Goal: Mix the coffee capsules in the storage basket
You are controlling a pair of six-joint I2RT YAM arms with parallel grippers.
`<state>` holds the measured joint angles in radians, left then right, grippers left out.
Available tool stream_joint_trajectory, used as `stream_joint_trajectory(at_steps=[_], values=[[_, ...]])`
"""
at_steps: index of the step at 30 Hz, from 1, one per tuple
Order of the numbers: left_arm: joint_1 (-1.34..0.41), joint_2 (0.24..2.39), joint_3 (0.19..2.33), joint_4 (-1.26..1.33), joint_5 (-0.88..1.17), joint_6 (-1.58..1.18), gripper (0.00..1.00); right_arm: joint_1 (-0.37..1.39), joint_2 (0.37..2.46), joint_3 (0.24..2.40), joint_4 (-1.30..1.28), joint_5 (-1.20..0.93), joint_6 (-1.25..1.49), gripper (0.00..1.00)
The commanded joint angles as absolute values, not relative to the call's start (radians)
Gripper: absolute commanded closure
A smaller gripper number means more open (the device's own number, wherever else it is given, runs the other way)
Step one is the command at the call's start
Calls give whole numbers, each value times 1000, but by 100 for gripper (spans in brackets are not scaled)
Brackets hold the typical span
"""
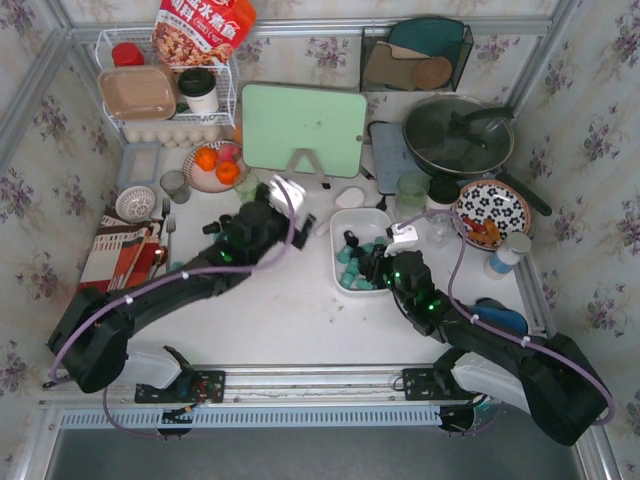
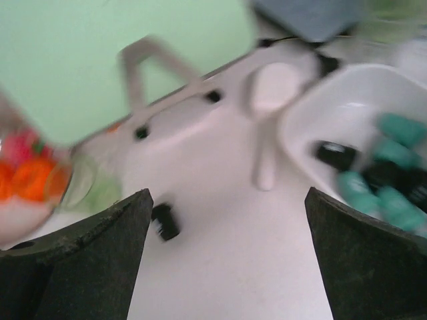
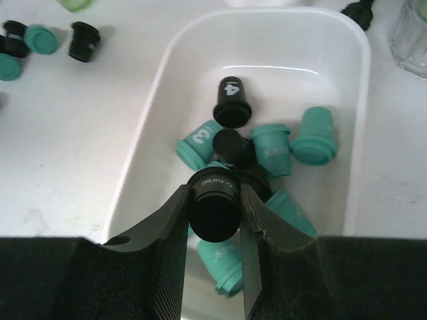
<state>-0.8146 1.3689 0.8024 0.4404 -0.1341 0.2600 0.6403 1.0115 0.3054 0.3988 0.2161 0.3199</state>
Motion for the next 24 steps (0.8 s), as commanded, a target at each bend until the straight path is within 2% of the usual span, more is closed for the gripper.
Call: stream_joint_trajectory(at_steps=[1, 5, 7, 11, 16, 21, 24], values=[[-656, 1443, 918, 70, -291, -199, 1, 641, 1066, 317, 473, 317, 293, 85], [-567, 1554, 996, -86, -279, -358, 1, 641, 1086, 315, 480, 335, 294, 70], [-545, 1616, 1062, -154, -283, -386, 1, 641, 1076, 307, 488, 361, 294, 57], [-524, 1753, 1188, -240, -299, -380, 1, 641, 1010, 276, 509, 386, 293, 40], [-501, 1886, 1290, -274, -284, -352, 11, 641, 925, 242, 526, 383, 287, 38], [-481, 1986, 1359, -286, -204, -330, 35, 641, 907, 245, 521, 353, 289, 40], [-480, 2025, 1387, -289, -206, -320, 37, 641, 904, 246, 519, 339, 291, 40]])
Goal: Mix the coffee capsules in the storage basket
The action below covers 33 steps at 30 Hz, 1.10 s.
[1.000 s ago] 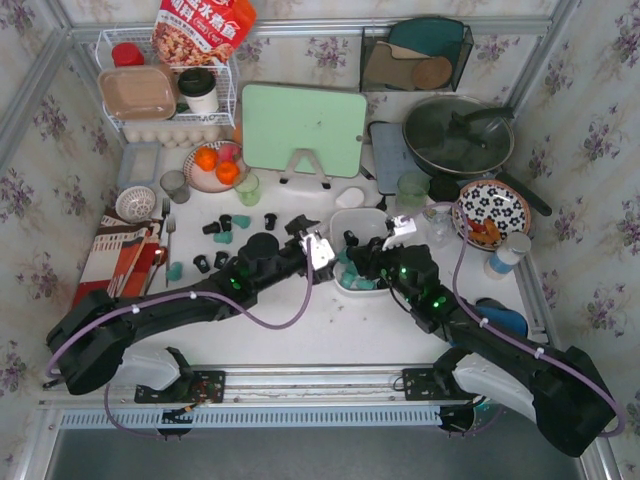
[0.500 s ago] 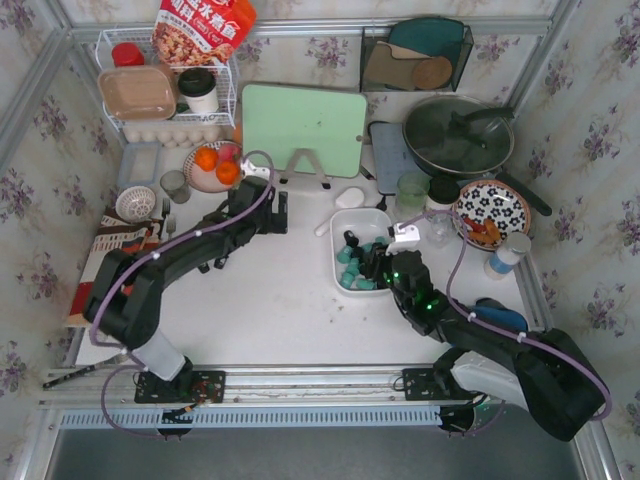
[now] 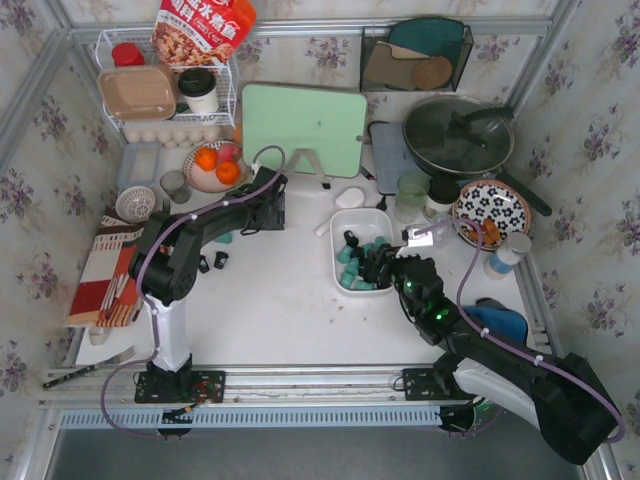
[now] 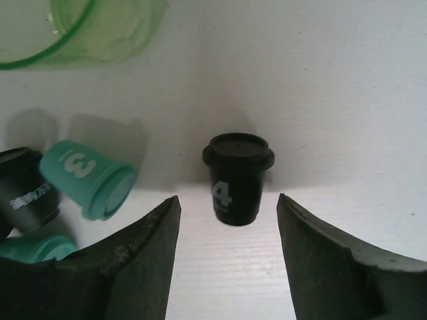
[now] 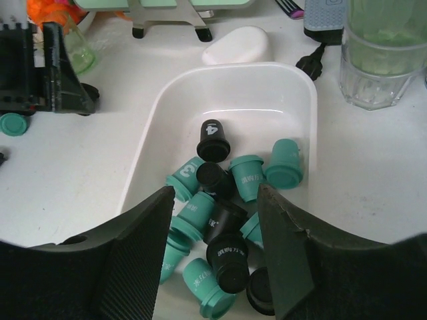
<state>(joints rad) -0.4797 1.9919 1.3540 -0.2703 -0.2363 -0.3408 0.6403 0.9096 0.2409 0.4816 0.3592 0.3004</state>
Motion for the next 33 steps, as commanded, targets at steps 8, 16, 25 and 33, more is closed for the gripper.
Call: stream_joint_trajectory(at_steps=[8, 16, 25, 33], values=[[-479, 2085, 1437, -280, -219, -250, 52, 642, 905, 247, 519, 311, 291, 42], [-479, 2024, 1378, -251, -168, -248, 70, 641, 914, 247, 523, 305, 291, 42], [-573, 1641, 930, 284, 198, 57, 70, 641, 923, 292, 503, 157, 310, 34], [-742, 1488, 704, 603, 345, 419, 69, 641, 943, 396, 438, -83, 379, 30]])
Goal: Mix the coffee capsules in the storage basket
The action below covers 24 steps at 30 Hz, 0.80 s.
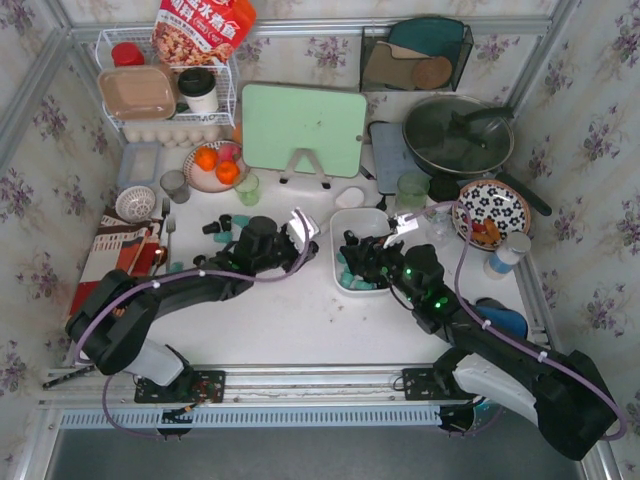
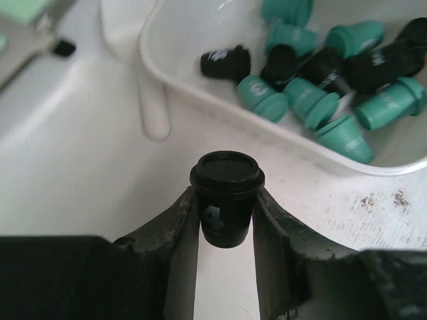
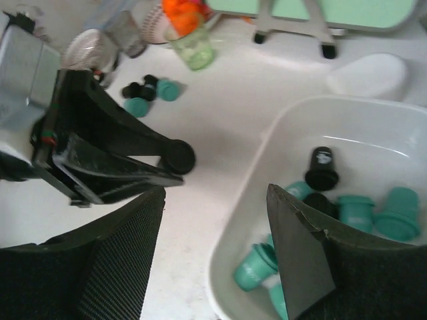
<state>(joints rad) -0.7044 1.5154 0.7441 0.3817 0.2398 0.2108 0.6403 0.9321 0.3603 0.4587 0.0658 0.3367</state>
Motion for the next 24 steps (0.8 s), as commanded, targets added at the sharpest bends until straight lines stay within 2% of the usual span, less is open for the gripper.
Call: stream_joint_trajectory(at_steps=[1, 6, 13, 24], values=[[-757, 1485, 697, 615, 353, 436, 69, 642, 949, 404, 432, -101, 383, 29], [-848, 1492, 706, 624, 331, 580, 67, 641, 980, 436, 396, -172, 394, 28], [-915, 1471, 730, 601, 292, 646, 67, 642, 986, 440, 382, -207, 398, 29], [-972, 1437, 740, 585, 223, 692, 68, 641, 998, 438, 378, -197, 420, 39]])
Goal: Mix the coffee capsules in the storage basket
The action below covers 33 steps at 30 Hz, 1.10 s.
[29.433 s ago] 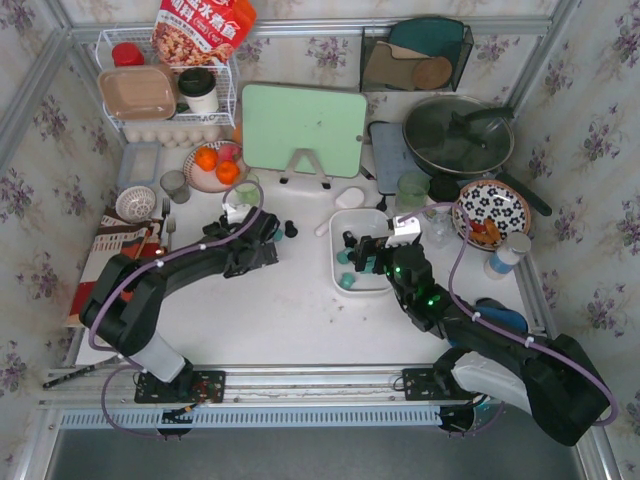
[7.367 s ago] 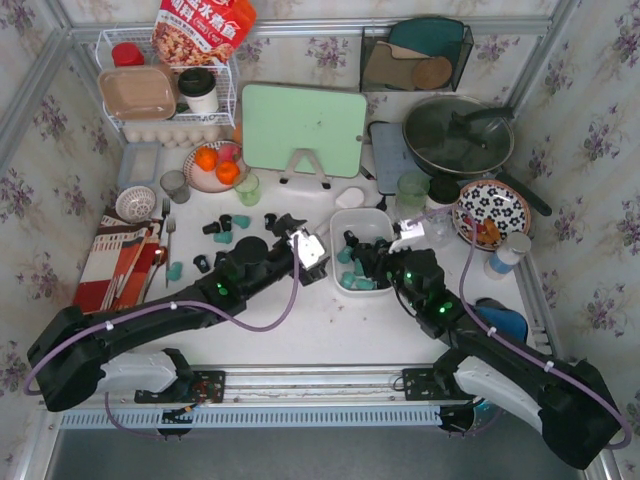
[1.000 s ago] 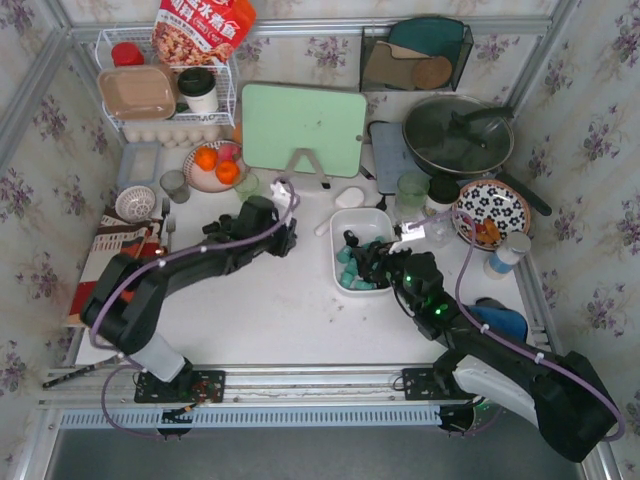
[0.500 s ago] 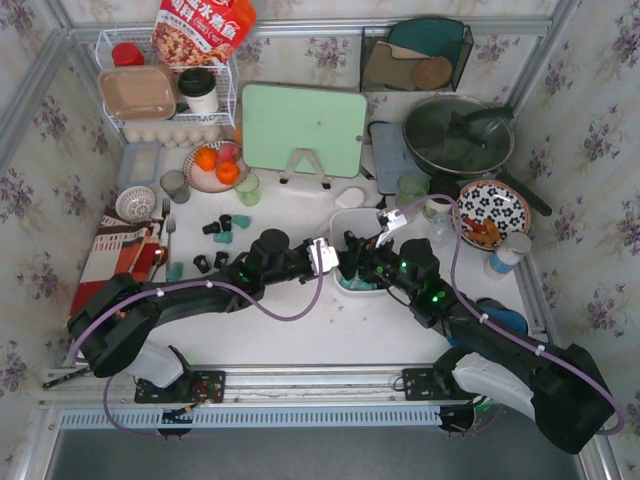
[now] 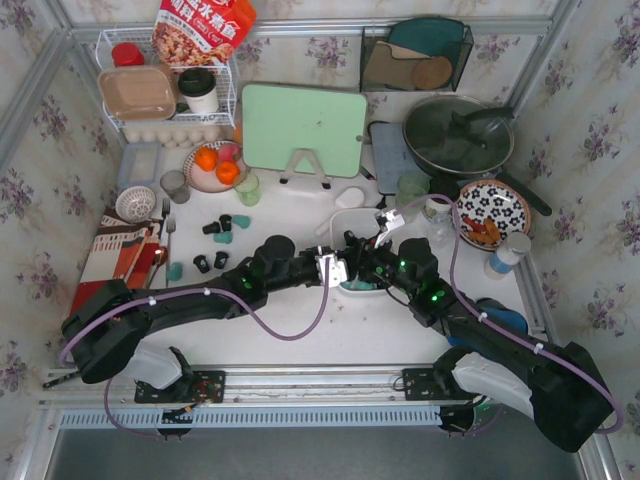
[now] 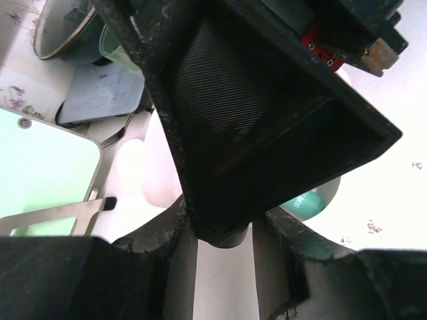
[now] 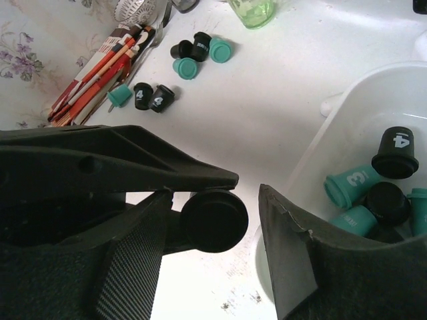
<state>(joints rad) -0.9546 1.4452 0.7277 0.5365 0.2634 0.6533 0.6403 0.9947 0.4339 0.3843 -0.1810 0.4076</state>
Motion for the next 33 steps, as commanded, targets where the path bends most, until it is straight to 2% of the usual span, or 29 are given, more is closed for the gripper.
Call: stream_joint_trajectory(at_steps=[1, 10, 17, 24, 25, 27, 28, 29, 33], values=[[-976, 1437, 740, 589, 215, 695, 68, 641, 998, 440, 377, -200, 423, 40], [-999, 1440, 761, 582, 156, 705, 67, 641, 1025, 450, 371, -230, 437, 49], [-999, 1437, 762, 581, 149, 701, 59, 641, 1001, 446, 366, -194, 436, 56], [-1000, 1443, 755, 590, 153, 701, 43, 641, 958, 439, 353, -130, 430, 62], [-1000, 1444, 754, 591, 153, 701, 32, 641, 952, 437, 350, -119, 429, 63], [-1000, 1444, 753, 593, 155, 702, 26, 641, 943, 436, 343, -89, 420, 63], [-1000, 1444, 752, 591, 154, 704, 8, 641, 938, 438, 338, -69, 414, 63], [-1000, 1442, 751, 591, 152, 704, 0, 641, 932, 438, 332, -46, 406, 63], [-1002, 1426, 736, 596, 141, 691, 1, 641, 926, 441, 320, 78, 354, 63]])
